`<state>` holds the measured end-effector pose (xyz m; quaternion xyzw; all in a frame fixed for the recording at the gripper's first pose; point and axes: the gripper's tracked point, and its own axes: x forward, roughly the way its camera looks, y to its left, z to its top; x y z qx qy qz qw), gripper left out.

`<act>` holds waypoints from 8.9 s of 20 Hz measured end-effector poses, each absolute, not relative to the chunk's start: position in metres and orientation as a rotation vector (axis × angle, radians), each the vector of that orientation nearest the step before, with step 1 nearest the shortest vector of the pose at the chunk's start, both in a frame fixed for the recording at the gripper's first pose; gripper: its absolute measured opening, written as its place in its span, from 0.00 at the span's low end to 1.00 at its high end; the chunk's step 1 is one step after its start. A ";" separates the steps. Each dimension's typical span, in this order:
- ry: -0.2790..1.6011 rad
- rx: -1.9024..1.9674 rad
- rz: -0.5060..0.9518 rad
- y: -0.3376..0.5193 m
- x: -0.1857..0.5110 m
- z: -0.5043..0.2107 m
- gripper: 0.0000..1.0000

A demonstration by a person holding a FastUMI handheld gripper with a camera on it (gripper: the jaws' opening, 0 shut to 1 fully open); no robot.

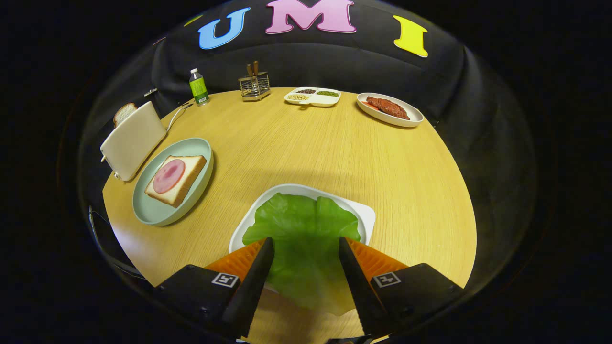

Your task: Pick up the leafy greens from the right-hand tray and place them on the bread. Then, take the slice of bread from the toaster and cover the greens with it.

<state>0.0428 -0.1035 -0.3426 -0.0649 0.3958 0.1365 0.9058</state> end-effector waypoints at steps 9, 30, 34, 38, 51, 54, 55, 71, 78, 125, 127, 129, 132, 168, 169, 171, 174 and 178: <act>0.839 -0.140 0.308 -0.100 0.041 -0.341 0.72; 0.686 -0.157 0.284 -0.056 0.032 -0.235 0.07; 0.618 -0.163 0.301 -0.016 0.029 -0.198 0.07; 0.592 -0.165 0.352 0.034 0.025 -0.184 0.07; 0.703 -0.157 0.449 0.137 0.030 -0.236 0.08; 0.715 -0.147 0.458 0.148 0.037 -0.242 0.08; 0.718 -0.146 0.461 0.152 0.039 -0.245 0.08; 0.807 -0.137 0.452 0.174 0.049 -0.267 0.82; 0.722 -0.129 0.503 0.202 0.047 -0.214 0.99; 0.582 -0.150 0.711 0.447 0.074 -0.180 0.27; 0.573 -0.151 0.705 0.444 0.073 -0.175 0.18; 0.570 -0.138 0.701 0.444 0.072 -0.170 0.16; 0.541 -0.105 0.707 0.445 0.072 -0.153 0.16; 0.701 0.221 0.415 0.206 0.067 -0.201 0.16; 0.710 0.228 0.408 0.202 0.067 -0.207 0.16; 0.724 0.242 0.391 0.194 0.068 -0.219 0.16; 0.738 0.251 0.356 0.179 0.071 -0.234 0.16; 0.740 0.255 0.301 0.155 0.076 -0.249 0.19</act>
